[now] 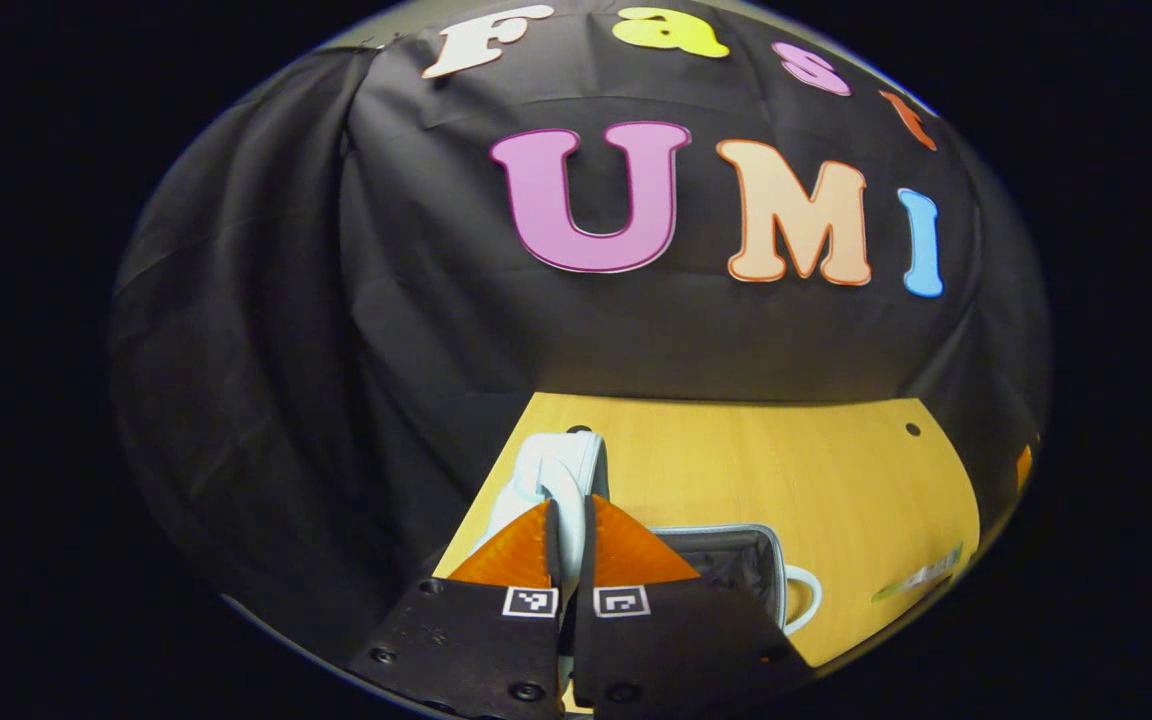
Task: First open the suitcase, pack the skin care products into it, and then close the suitcase.
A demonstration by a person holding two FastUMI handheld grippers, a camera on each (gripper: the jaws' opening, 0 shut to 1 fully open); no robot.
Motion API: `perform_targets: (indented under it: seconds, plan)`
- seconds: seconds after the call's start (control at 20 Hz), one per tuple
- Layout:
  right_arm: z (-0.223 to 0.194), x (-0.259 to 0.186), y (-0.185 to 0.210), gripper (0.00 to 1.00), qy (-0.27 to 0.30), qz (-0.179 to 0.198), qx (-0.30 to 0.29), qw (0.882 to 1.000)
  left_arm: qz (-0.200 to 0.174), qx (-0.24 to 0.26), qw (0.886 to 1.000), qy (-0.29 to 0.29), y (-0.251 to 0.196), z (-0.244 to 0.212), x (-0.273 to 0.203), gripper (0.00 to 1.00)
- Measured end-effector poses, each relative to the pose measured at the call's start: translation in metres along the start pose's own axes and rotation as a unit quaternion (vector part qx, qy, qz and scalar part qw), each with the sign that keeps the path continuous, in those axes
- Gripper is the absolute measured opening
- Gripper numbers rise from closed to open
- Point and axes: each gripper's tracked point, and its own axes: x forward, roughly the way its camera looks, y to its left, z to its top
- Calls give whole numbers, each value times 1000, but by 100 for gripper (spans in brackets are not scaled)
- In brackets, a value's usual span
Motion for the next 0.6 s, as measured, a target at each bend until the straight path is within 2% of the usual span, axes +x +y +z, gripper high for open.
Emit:
perform_targets:
  seconds: [0.2,0.45,0.6]
  plan:
    - [1,1,19,99,-4,-7,0,1000,26,9,1000,-2,47,-7,9,0]
    - [-1,5,47,99,-4,-5,-7,1000,37,-7,999,2,82,-20,24,0]
    - [0,4,59,100,-8,-3,-10,1000,60,-16,998,17,115,-40,34,0]
